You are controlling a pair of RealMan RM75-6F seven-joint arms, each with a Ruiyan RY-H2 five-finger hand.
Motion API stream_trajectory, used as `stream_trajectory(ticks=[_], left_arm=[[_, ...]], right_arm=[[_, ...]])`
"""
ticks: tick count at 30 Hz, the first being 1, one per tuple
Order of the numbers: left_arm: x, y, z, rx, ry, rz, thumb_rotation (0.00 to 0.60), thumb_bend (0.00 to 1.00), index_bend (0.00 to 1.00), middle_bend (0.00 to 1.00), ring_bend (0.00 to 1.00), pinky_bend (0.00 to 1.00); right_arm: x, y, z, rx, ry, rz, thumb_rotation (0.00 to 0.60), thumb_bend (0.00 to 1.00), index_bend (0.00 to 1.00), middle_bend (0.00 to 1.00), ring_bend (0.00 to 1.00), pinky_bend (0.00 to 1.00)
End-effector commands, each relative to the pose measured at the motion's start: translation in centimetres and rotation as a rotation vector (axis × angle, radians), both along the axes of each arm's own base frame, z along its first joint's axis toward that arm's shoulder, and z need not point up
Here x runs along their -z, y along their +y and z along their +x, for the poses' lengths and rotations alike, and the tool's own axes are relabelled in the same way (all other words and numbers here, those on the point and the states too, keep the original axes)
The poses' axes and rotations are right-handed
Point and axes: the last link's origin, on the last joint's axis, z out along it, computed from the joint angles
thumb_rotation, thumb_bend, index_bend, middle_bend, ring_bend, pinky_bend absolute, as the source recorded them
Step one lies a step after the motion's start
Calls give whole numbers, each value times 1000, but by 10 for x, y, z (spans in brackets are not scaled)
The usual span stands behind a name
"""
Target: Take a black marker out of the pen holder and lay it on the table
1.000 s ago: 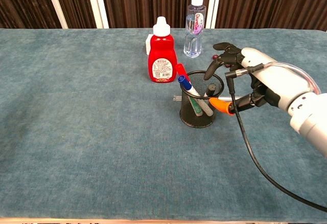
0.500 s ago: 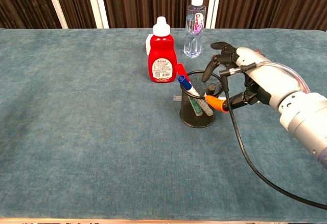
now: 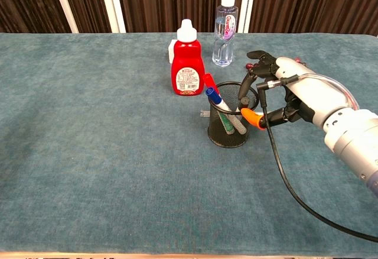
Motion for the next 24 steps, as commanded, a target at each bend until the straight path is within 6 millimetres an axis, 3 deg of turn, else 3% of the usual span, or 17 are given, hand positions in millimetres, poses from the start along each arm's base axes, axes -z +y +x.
stream_trajectory(ticks=[1,24], left_arm=[[0,0,0,0,0,0,600,408,153,36,30,78],[0,0,-1,-8,-3,-6,600,408,157,36,30,86]], right_arm=[[0,0,0,0,1,0,600,469,504,0,6,168],[-4,-4,-3,9,-12,-21,600,484,577,0,6,168]])
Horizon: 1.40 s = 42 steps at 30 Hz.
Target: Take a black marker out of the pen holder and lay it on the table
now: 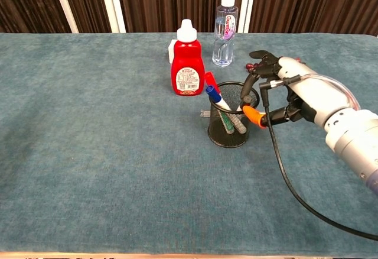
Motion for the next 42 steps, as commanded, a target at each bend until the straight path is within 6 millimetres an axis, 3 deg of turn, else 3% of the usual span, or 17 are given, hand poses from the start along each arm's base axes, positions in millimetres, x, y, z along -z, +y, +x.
stream_trajectory(ticks=[1,12,18,22,29,35,42], left_arm=[[0,0,0,-3,-2,-2,600,408,157,36,30,87],[0,-1,1,-1,-3,-5,600,408,159,36,30,88],[1,-1,1,-1,-6,-6,600,408,159,36,30,89],[1,-1,1,-2,-5,-7,600,408,159,36,30,89],[1,-2,1,-4,-9,-6,600,408,160,36,30,89],[0,-1,1,-4,-10,-3,600,408,160,35,30,89],[0,-1,1,-5,-10,-2,600,408,160,35,30,89]], right_arm=[[-4,-1,1,-8,-4,-9,600,485,580,0,6,168],[-31,-8,11,-52,1,-23,600,487,606,0,6,168],[-55,-14,19,-61,-15,-32,600,487,608,0,6,168],[-96,-23,31,-62,-72,-61,600,487,610,0,6,168],[-130,-35,21,-29,-51,-100,600,486,610,0,6,168],[-134,-45,-8,42,-16,-92,600,487,609,0,6,168],[-110,-57,-40,125,11,-79,600,486,609,0,6,168]])
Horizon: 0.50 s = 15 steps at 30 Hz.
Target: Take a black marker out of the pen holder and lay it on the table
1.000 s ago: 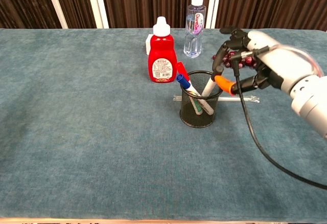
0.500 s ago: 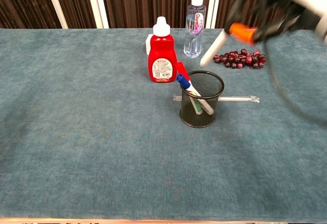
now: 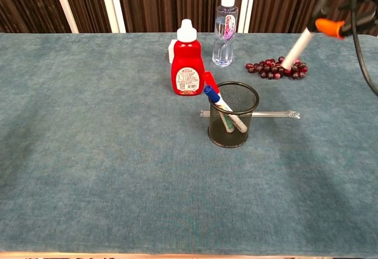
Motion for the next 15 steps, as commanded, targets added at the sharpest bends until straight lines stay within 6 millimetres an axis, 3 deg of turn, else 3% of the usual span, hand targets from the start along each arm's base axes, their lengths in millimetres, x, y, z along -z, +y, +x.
stream_trajectory(ticks=[1,7,10,12,15], left_arm=[[-1,0,0,1,0,2,600,408,160,35,30,89],[-1,1,-1,-1,-2,2,600,408,160,35,30,89],[-1,0,-1,-3,-4,0,600,408,160,35,30,89],[-1,0,-1,-3,-7,0,600,408,160,35,30,89],[-1,0,0,-1,-7,0,600,408,160,35,30,89]], right_arm=[[17,-6,-14,39,2,18,600,487,609,0,6,168],[31,-14,-26,65,31,12,600,466,609,0,6,168],[36,-16,-33,82,56,15,600,403,573,0,5,168],[38,-14,-37,89,78,43,600,312,468,0,2,168],[39,-9,-39,88,102,112,600,197,209,0,0,168]])
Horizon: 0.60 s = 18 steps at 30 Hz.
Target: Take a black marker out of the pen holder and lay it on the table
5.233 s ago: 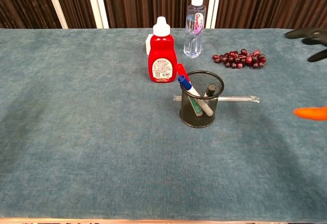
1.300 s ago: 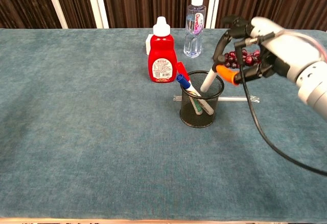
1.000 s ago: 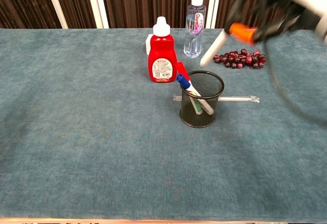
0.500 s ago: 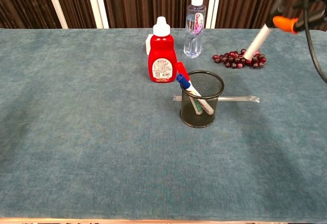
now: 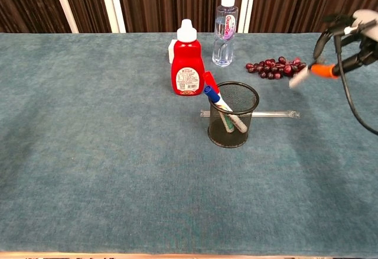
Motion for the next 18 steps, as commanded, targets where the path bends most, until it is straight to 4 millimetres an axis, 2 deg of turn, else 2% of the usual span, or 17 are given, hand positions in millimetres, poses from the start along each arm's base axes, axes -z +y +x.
stream_trajectory(ticks=[1,3,5,9,13,18], left_arm=[[0,0,0,-1,0,-2,600,408,160,35,30,89],[1,0,0,0,0,-4,600,408,160,34,30,89],[1,-1,0,1,2,-3,600,408,160,34,30,89],[1,0,0,-2,1,-2,600,408,160,34,30,89],[1,0,0,-1,3,-4,600,408,160,34,30,89],[1,-1,1,2,4,-2,600,408,160,34,30,89]], right_arm=[[2,6,-1,6,16,76,600,179,127,0,0,168],[0,8,1,8,9,93,600,165,35,0,0,167],[-2,10,2,7,20,97,600,158,3,0,0,167],[-7,15,6,3,44,99,600,158,0,0,0,168],[-25,24,8,-24,81,53,600,157,0,0,0,167],[-49,40,0,-62,166,-16,600,157,0,0,0,168]])
